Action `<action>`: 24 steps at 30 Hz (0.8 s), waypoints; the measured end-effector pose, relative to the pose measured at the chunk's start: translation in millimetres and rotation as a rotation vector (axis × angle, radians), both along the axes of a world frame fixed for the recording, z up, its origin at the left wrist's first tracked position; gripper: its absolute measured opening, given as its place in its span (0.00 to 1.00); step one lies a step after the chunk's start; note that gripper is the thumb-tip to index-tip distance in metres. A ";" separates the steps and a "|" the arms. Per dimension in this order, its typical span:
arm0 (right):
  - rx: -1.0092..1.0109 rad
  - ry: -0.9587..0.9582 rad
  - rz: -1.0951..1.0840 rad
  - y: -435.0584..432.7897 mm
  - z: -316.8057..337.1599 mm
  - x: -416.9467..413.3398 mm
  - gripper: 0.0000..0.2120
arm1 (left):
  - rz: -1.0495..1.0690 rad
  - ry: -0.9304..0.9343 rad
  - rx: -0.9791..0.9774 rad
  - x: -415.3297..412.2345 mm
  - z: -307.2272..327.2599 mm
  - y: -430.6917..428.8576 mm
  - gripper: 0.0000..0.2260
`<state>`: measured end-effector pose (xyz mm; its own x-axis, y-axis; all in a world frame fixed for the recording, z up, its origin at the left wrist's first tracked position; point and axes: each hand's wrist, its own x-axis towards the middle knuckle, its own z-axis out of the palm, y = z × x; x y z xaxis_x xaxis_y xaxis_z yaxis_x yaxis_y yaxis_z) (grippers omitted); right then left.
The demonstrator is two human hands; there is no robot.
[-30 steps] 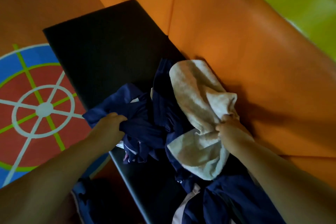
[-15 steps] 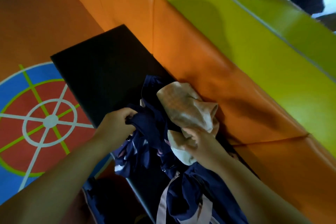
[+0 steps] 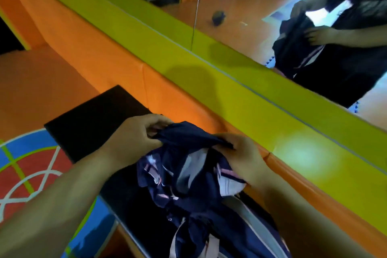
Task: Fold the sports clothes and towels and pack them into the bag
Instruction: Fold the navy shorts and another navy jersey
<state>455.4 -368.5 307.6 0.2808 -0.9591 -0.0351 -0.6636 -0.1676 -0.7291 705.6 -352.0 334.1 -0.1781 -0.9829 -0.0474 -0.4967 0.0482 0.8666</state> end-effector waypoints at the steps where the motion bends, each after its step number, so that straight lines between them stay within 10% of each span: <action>1: -0.039 0.026 -0.001 3.4 12.7 -9.9 0.09 | -0.037 -0.053 -0.023 -3.4 8.5 0.2 0.19; 14: -0.199 0.087 -0.165 85.1 133.8 -127.2 0.12 | -0.224 -0.222 -0.385 -98.6 85.4 6.4 0.02; 24: -0.357 0.213 -0.423 155.9 182.3 -210.1 0.09 | -0.480 -0.326 -0.515 -178.9 134.1 25.0 0.15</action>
<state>245.2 -212.6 489.9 -0.1067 -0.9490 0.2966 -0.8520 -0.0665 -0.5193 526.6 -327.1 468.2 -0.6456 -0.7139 0.2713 -0.5459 0.6798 0.4897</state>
